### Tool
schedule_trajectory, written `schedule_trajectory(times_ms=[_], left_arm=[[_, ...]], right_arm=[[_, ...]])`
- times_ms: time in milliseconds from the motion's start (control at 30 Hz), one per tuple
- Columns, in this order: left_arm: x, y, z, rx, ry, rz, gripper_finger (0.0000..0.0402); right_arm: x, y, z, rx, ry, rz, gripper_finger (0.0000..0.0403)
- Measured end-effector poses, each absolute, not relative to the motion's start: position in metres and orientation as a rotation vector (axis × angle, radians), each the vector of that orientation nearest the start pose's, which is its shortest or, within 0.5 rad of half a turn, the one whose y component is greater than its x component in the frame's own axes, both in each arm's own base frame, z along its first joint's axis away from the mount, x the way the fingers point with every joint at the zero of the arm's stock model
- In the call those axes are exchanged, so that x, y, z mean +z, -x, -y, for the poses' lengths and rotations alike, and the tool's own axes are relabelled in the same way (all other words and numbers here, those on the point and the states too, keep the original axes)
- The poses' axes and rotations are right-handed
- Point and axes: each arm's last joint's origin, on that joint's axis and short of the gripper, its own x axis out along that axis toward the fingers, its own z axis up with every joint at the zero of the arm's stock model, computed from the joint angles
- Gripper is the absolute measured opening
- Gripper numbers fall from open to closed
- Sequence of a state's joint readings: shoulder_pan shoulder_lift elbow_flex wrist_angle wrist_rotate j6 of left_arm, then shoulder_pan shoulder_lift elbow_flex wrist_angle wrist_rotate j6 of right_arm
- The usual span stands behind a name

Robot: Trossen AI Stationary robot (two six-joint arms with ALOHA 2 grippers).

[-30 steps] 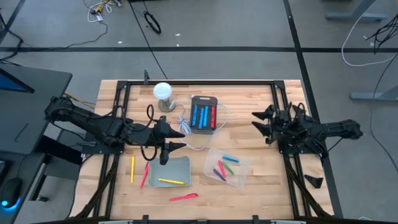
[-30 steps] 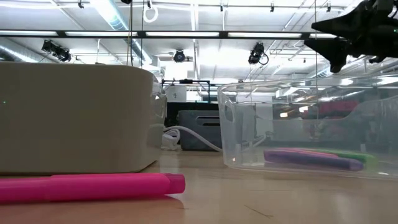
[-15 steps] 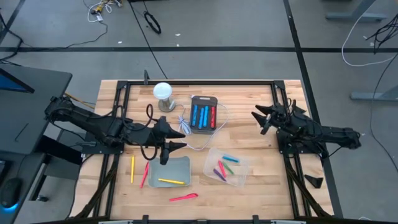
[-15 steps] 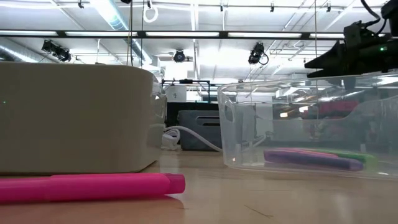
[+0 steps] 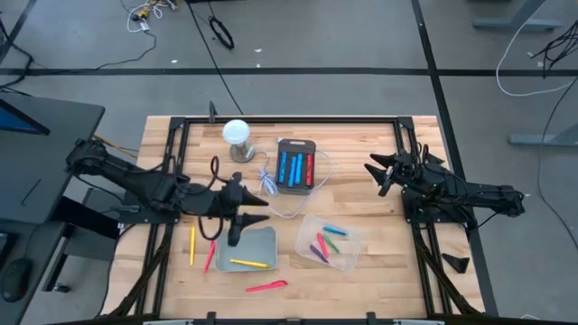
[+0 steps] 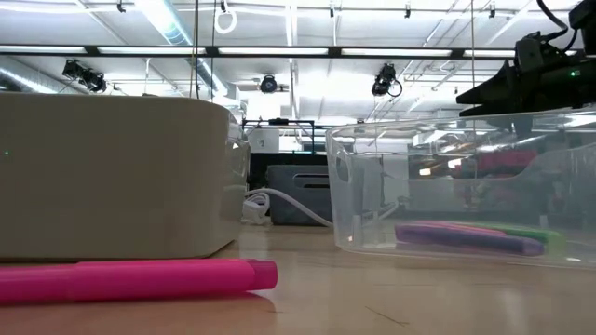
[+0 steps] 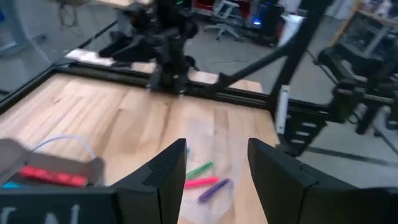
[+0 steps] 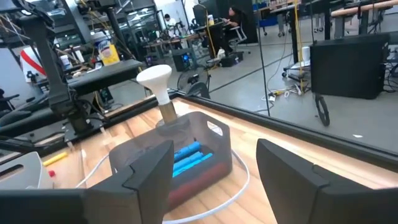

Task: Pick & Place Markers
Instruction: Put the bottom pink highlighter pen into the gray bin

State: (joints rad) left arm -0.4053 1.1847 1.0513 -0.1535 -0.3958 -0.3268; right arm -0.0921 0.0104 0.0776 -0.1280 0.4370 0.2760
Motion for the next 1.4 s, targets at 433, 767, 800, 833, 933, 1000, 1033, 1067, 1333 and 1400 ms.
schedule_trajectory(times_ms=[433,767,800,833,933,1000,1033,1067,1333,1400], left_arm=[[0.370,-0.241,0.140,-0.068,0.144,-0.585,0.0179],[0.378,-0.260,0.163,-0.010,0.244,-0.795,0.0179],[0.376,-0.261,0.166,0.001,0.276,-0.836,0.0179],[0.374,-0.262,0.168,0.016,0.305,-0.882,0.0179],[0.366,-0.270,0.177,0.030,0.353,-0.988,0.0179],[0.363,-0.275,0.186,0.018,0.363,-1.008,0.0179],[0.362,-0.278,0.191,0.007,0.360,-1.011,0.0179],[0.360,-0.280,0.196,0.000,0.352,-1.017,0.0179],[0.320,-0.290,0.231,0.046,0.318,-1.133,0.0179],[0.308,-0.295,0.237,0.064,0.310,-1.155,0.0179]], right_arm=[[0.178,-0.089,0.020,-0.532,-0.260,0.020,0.0231],[0.178,-0.089,0.021,-0.532,-0.261,0.027,0.0231],[0.178,-0.089,0.020,-0.531,-0.261,0.027,0.0231],[0.178,-0.089,0.021,-0.531,-0.261,0.028,0.0231],[0.178,-0.089,0.020,-0.531,-0.261,0.028,0.0231],[0.178,-0.089,0.020,-0.531,-0.261,0.028,0.0231],[0.178,-0.089,0.020,-0.531,-0.261,0.028,0.0231],[0.178,-0.089,0.020,-0.531,-0.261,0.028,0.0231],[0.178,-0.089,0.020,-0.531,-0.261,0.028,0.0231],[0.178,-0.089,0.020,-0.531,-0.261,0.027,0.0231]])
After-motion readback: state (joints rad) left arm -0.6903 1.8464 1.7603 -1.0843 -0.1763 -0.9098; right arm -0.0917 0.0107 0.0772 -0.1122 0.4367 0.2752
